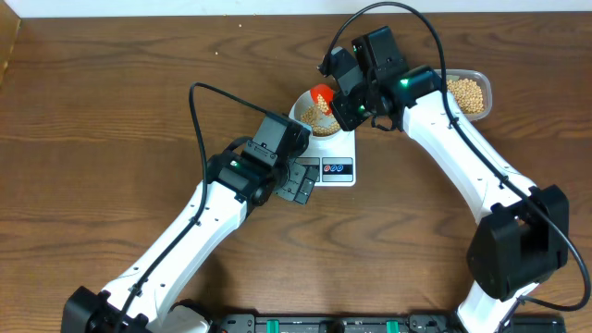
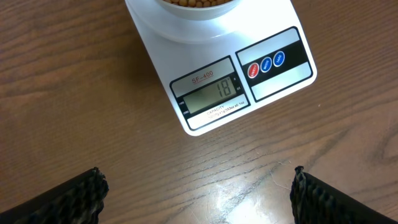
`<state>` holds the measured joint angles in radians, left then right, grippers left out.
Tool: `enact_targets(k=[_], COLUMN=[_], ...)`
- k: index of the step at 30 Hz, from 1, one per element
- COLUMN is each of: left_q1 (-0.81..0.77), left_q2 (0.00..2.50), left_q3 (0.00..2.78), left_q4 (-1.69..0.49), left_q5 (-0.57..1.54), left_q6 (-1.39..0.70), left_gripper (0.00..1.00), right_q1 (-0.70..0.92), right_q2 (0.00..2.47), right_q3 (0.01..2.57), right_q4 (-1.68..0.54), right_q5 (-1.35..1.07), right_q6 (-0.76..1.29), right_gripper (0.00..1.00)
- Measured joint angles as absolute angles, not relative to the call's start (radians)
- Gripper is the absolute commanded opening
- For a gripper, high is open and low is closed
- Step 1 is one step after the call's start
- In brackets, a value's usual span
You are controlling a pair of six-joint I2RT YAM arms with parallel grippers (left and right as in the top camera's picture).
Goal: Scoop item into bowl and weigh 50g on scale
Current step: 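Tilt the scoop to pour soybeans into the grey bowl, then move the empty scoop with the right gripper back to the soybean tub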
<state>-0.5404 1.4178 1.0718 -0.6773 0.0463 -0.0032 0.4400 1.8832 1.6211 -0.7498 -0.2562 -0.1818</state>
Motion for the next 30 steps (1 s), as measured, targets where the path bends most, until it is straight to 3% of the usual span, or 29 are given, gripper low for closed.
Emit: enact_targets(k=[18,30], left_q1=[-0.54,-0.54], left_q2=[1.418,1.418], left_q3=[1.072,1.072], left_q4=[-0.677,-0.677], left_q5=[0.047,0.046], left_q6=[-0.003,-0.003], left_gripper=[0.96,0.97], right_q1=[0.487,0.464], right_q2=[1.847,1.779], right_q3=[1.621,1.621], right_q4=[-0.736,-0.744], right_q5=[-0.201,-0.205], right_q6=[-0.37,-0.275], right_gripper=[0.01,0.01])
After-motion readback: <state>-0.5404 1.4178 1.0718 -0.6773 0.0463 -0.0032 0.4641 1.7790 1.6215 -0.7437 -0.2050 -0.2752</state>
